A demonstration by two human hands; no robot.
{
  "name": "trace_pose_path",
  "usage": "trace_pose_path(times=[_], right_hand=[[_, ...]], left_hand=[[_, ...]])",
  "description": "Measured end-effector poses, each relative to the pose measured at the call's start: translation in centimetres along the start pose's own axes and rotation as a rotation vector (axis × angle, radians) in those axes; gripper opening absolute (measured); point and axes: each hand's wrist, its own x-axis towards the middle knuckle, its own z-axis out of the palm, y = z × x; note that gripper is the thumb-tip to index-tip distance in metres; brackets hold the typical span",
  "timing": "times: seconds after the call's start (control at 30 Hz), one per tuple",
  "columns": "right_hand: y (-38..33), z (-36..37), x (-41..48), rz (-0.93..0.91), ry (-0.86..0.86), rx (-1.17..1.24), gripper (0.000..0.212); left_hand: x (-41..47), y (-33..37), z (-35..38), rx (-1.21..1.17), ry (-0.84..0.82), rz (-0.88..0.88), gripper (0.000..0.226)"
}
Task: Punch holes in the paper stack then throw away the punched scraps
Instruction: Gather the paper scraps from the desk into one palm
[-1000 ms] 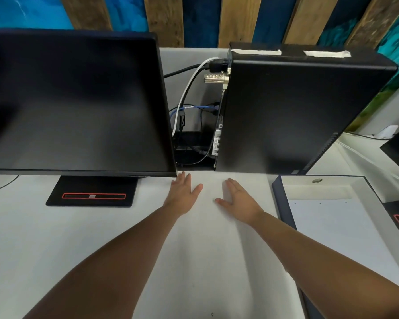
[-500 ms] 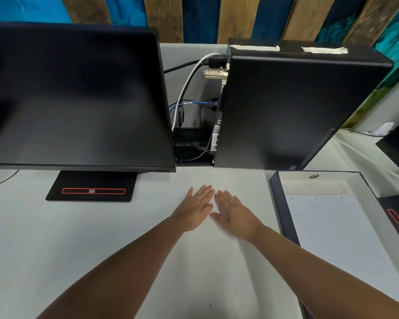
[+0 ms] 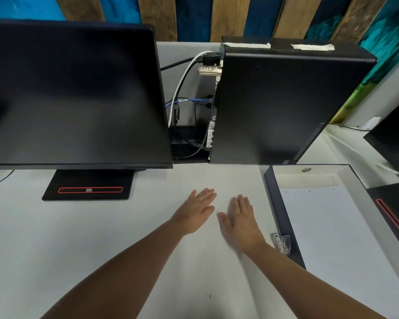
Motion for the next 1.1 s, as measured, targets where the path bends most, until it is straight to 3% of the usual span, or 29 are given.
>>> trace_pose_path(times=[0.07, 0.13, 0.2, 0.27, 0.47, 0.57, 0.63, 0.7, 0.8, 0.9, 1.1], right_hand=[[-0.2, -0.1, -0.5, -0.002, 0.06, -0.024, 0.071], [0.0, -0.5, -0.5, 0.121, 0.106, -0.086, 0.072], [0.4, -0.8, -0.4, 0.254, 0.095, -0.08, 0.074], [0.8, -0.8, -0.4, 0.273, 0.06, -0.035, 0.075], [-0.3, 0.4, -0.8, 0.002, -0.034, 0.063, 0.072], [-1.0, 0.1, -0.3, -0.161, 0.002, 0.042, 0.058], [-1.4, -0.8, 0.7, -0.184, 0.064, 0.055, 0.046], [-1.5, -1.7, 2.3, -0.176, 0.067, 0.063, 0.054], [-1.7, -2.7, 4.7, -0.116, -0.102, 0.03, 0.066], [-2.0, -3.1, 5.2, -0.132, -0.192, -0.024, 0.064], [-0.9, -0.7, 2.5, -0.369, -0.126, -0.04, 0.045]], left_hand=[[-0.4, 0.1, 0.2, -0.038, 0.056, 0.01, 0.045], [-0.8, 0.1, 0.2, -0.088, 0.141, -0.023, 0.043], [-1.0, -0.2, 0.1, -0.072, 0.183, -0.043, 0.043], [-1.1, -0.3, -0.1, 0.001, 0.166, -0.039, 0.045], [-0.9, -0.3, 0.1, 0.168, 0.202, -0.064, 0.051], [-0.7, -0.4, 0.3, 0.165, 0.272, -0.101, 0.065], [-0.7, -0.7, 0.4, 0.169, 0.292, -0.117, 0.071], [-0.6, -0.8, 0.4, 0.18, 0.283, -0.128, 0.072], [-0.6, -0.7, 0.4, 0.194, 0.256, -0.139, 0.074], [-0.7, -0.7, 0.2, 0.189, 0.255, -0.146, 0.074], [-0.7, -1.7, -0.2, 0.177, 0.267, -0.179, 0.071]])
